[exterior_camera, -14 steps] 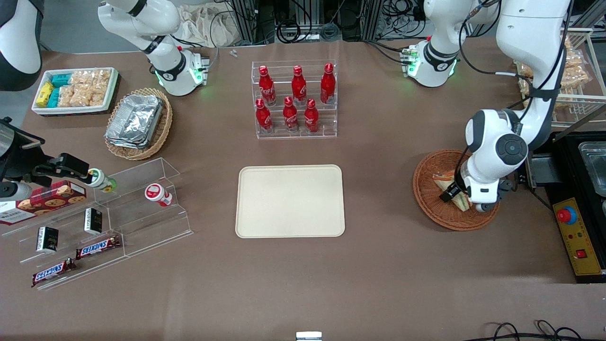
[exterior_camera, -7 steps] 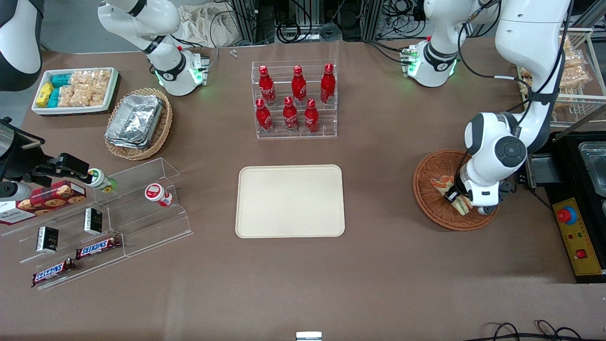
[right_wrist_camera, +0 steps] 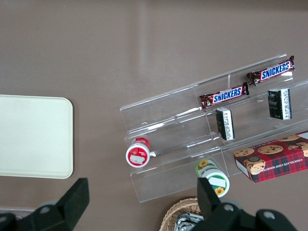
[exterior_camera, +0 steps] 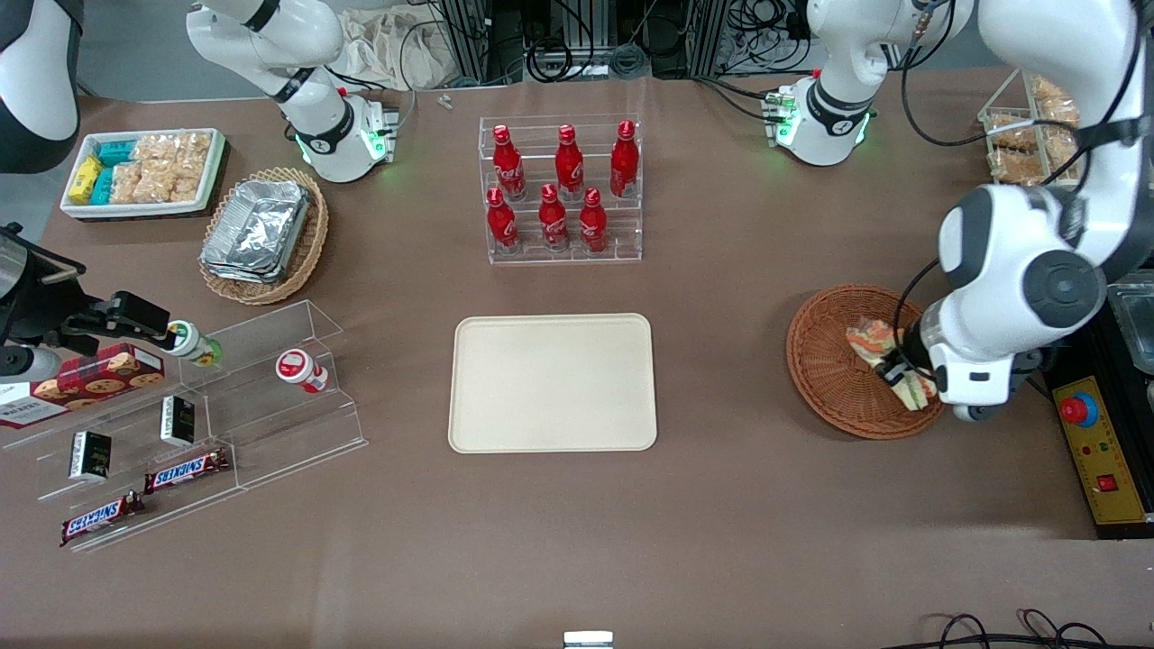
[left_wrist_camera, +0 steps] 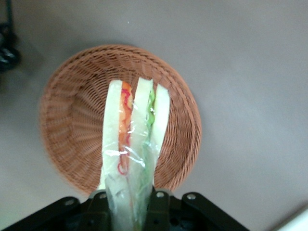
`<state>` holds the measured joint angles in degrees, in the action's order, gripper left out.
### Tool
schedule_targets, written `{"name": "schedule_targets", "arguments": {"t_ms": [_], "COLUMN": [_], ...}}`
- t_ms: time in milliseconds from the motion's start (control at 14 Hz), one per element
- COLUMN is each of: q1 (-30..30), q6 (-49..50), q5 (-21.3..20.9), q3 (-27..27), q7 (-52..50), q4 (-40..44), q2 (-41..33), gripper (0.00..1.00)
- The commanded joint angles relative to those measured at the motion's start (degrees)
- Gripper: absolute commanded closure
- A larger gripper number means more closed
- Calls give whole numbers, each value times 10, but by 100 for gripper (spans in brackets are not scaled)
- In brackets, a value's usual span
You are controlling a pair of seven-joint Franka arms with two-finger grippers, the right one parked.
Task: Place sandwich from basket to tray
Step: 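Lift the sandwich up out of the wicker basket with the left gripper, then carry the sandwich over the cream tray and lower it onto the tray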
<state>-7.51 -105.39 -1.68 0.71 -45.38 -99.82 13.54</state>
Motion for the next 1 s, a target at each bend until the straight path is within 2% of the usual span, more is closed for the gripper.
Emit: {"name": "schedule_targets", "arguments": {"t_ms": [0, 214, 500, 643, 929], "q1": [-1, -2, -3, -6, -67], "q6": [140, 183, 170, 125, 14], "q5": [6, 46, 44, 47, 33], "q3": [-15, -63, -191, -233, -239], "q7": [81, 125, 144, 134, 102], "q4": [146, 216, 231, 227, 227], "q2": [13, 18, 49, 86, 178], "gripper": [100, 100, 100, 100, 100]}}
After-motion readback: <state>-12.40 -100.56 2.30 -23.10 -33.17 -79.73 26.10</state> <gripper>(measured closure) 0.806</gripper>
